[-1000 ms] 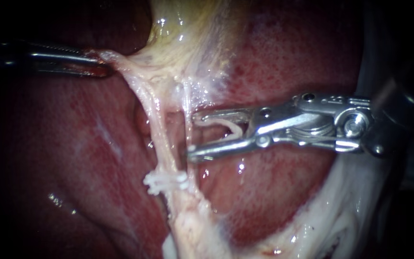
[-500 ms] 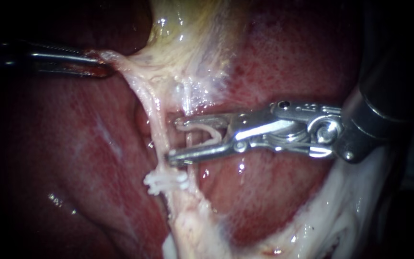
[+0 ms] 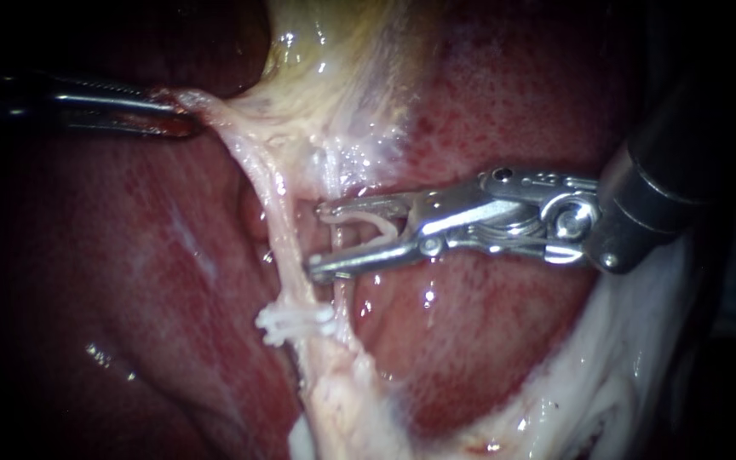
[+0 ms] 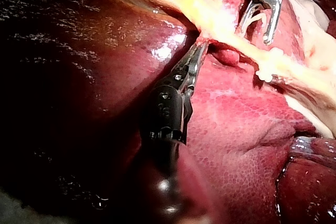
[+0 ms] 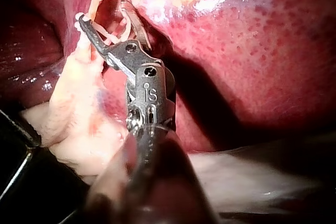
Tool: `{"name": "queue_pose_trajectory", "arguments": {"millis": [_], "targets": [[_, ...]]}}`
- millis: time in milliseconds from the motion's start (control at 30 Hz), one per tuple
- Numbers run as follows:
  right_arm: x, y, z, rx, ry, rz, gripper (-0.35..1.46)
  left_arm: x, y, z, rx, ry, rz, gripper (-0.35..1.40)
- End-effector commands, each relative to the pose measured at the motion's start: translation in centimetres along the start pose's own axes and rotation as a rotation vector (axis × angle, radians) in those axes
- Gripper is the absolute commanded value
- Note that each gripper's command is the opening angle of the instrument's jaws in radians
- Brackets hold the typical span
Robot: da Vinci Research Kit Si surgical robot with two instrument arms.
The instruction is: Clipping third clip left tube
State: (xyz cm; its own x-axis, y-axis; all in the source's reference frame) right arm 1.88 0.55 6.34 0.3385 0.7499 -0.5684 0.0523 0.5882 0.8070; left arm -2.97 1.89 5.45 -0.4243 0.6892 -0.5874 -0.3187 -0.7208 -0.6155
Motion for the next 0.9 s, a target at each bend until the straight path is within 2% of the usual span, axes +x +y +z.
{"name": "queue_pose_trajectory", "arguments": {"millis": [33,267,900], "targets": [[0.0,0.0,0.03,0.008,0.005,0.002,0.5,0.0,0.0,0.0,0.0,0.0,0.0,-0.35],[-0.02,-0.02,0.17,0.057,0.015,0.03,0.5,0.0,0.0,0.0,0.0,0.0,0.0,-0.35],[0.19,-0.01,0.62,0.099,0.088,0.047,0.5,0.0,0.01,0.02,0.002,0.0,0.0,-0.35]]}}
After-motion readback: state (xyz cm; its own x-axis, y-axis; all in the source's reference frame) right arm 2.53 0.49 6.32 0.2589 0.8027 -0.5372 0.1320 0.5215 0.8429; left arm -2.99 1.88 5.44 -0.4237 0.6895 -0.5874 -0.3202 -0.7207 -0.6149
